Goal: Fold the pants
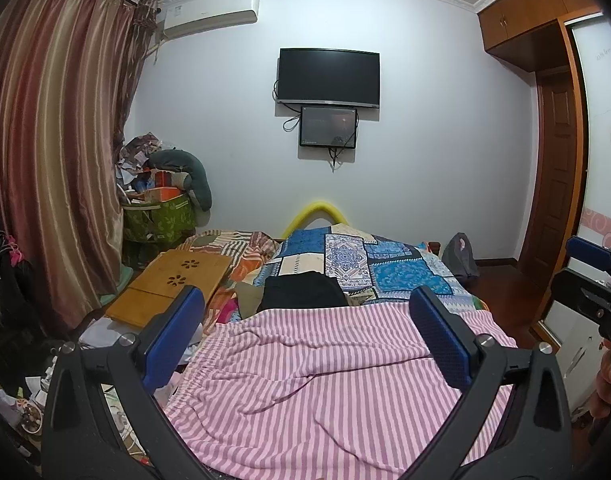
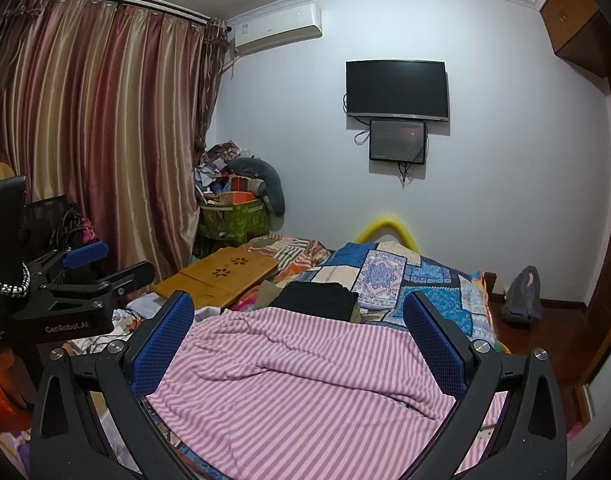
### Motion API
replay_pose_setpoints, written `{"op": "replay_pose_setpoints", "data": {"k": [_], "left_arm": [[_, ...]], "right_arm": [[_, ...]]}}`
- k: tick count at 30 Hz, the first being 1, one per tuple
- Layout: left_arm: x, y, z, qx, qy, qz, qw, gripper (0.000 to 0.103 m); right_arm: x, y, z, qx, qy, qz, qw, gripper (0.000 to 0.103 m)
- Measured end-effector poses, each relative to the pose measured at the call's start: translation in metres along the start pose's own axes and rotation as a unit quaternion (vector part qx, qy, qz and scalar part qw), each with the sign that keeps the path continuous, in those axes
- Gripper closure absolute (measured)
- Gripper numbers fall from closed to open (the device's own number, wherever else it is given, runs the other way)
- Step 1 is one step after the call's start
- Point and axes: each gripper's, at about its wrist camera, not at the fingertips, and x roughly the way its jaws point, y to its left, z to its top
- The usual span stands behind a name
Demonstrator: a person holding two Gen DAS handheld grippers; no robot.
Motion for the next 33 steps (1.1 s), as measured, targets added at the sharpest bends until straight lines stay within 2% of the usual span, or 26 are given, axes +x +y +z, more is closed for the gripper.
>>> {"op": "replay_pose_setpoints", "data": {"k": [16, 33], "left_arm": [[-0.001, 0.001, 0.001, 0.003, -0.007, 0.001, 1.0, 0.0], [-0.008, -0.007, 0.005, 0.004, -0.011, -0.003, 0.9999, 0.0]], "right_arm": [[-0.004, 0.013, 0.008, -0.002, -0.013, 0.004, 1.0, 0.0], [-0.004, 0.01, 0.004, 0.001, -0.015, 0.005, 1.0, 0.0]]}}
